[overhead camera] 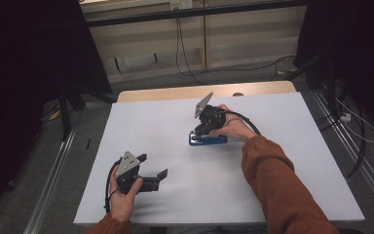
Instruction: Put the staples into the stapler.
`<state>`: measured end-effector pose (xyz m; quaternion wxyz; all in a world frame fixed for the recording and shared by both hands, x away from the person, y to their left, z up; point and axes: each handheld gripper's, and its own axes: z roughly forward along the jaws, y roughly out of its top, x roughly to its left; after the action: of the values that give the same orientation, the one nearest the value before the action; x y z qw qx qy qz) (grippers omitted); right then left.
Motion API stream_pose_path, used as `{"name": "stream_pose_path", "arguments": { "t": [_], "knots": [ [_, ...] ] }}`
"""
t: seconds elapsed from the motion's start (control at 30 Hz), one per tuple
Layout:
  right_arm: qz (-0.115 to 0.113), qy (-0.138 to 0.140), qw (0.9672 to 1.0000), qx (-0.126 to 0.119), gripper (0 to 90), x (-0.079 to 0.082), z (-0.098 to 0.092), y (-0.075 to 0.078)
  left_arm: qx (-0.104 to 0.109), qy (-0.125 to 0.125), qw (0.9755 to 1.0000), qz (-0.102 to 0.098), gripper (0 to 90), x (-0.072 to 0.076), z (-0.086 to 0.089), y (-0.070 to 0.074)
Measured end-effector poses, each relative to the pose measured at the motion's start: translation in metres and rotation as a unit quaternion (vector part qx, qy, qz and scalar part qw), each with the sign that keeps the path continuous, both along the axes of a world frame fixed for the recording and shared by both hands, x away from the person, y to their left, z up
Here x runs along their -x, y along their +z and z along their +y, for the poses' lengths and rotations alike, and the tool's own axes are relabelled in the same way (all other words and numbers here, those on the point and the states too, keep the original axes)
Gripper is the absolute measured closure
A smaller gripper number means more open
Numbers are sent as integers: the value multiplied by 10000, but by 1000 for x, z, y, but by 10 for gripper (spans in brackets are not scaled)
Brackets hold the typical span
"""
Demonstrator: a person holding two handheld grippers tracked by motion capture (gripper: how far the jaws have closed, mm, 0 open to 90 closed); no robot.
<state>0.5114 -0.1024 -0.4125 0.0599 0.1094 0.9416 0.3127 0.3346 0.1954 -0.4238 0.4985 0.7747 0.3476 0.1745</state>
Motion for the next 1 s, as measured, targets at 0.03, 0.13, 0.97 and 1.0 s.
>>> {"name": "stream_pose_path", "arguments": {
  "t": [0.03, 0.13, 0.97, 1.0],
  "knots": [
    [7, 3, 10000, -6, 788, 0, 0, 0, 11, 8, 10000, 7, 39, 0, 0, 0],
    [-3, 11, 10000, -12, 788, 0, 0, 0, -9, -12, 10000, -2, 39, 0, 0, 0],
    [3, -231, 9996, -176, 720, -1, 3, -3, 2, 5, 10000, -5, 38, 0, 0, 0],
    [12, -278, 9994, -188, 689, -1, 2, -3, -26, 14, 10000, -5, 38, 0, 0, 0]
  ]
}}
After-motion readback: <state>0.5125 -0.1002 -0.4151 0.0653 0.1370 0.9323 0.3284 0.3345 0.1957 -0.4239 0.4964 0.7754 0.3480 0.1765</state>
